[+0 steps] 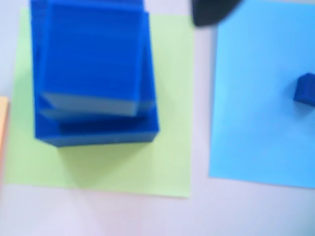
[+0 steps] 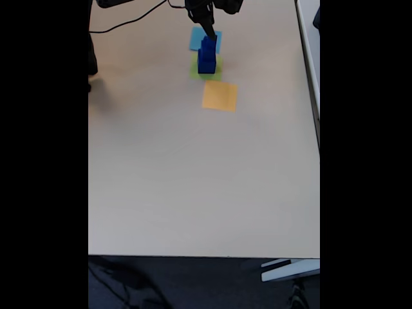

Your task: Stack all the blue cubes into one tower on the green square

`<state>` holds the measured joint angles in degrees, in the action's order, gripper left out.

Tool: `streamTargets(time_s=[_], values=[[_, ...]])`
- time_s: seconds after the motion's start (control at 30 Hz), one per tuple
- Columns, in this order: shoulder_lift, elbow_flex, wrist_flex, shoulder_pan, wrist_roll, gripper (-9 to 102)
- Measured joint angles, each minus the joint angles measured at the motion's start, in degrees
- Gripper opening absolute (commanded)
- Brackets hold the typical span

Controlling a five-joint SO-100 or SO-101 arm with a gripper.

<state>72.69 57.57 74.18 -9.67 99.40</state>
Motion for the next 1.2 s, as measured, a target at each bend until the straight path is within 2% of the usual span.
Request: streamTargets(time_s=[1.2], values=[[-4.31, -2.11, 1.05, 0.53, 0.62, 23]])
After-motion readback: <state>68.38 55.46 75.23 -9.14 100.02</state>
